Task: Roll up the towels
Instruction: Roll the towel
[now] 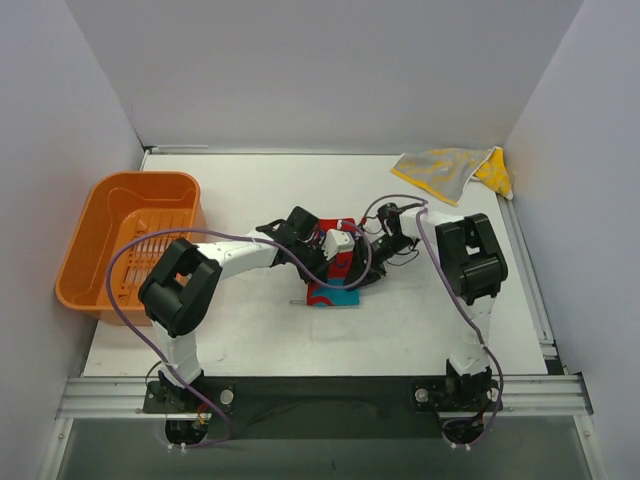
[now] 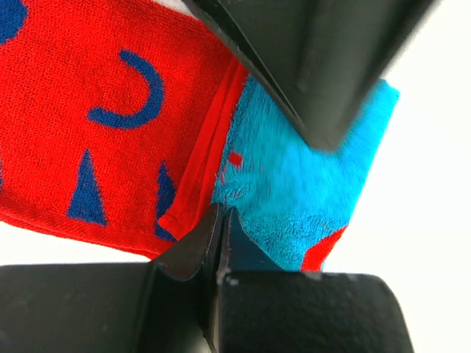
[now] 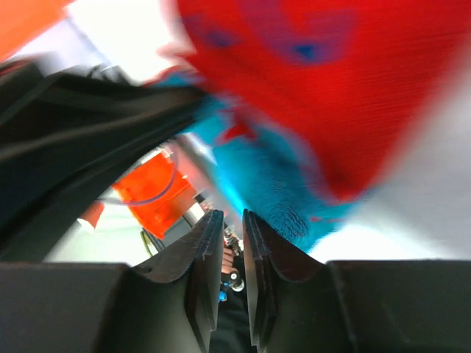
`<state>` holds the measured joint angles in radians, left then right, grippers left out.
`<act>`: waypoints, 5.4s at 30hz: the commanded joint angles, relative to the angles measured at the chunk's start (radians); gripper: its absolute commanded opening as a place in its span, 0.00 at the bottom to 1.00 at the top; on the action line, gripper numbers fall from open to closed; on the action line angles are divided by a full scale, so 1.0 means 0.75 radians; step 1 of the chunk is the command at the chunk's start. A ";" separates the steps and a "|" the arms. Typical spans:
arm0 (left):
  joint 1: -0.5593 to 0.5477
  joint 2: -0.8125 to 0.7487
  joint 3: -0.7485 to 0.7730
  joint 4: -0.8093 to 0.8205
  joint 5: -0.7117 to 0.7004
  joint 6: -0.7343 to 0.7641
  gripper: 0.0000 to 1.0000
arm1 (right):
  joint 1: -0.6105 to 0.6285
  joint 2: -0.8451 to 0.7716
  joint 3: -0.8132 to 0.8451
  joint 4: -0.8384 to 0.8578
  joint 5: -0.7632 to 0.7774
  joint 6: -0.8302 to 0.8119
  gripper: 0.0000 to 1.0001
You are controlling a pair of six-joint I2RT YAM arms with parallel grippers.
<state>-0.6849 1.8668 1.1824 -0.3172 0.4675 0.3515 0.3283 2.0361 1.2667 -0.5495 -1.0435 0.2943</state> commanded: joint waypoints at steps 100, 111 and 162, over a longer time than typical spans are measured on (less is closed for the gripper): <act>0.191 0.581 0.504 -1.050 0.463 0.488 0.14 | 0.683 -0.760 -0.687 0.868 0.770 -1.411 0.60; 0.212 0.583 0.504 -1.050 0.477 0.476 0.17 | 0.681 -0.582 -0.705 0.899 0.796 -1.470 0.31; -0.046 -0.675 -0.591 0.331 0.021 0.664 0.57 | 0.153 0.257 0.101 0.000 -0.247 -0.728 0.00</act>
<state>-0.6643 1.3582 0.7639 -0.2199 0.5674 0.7067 0.4515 2.1983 1.3258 -0.5056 -1.2472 -0.2527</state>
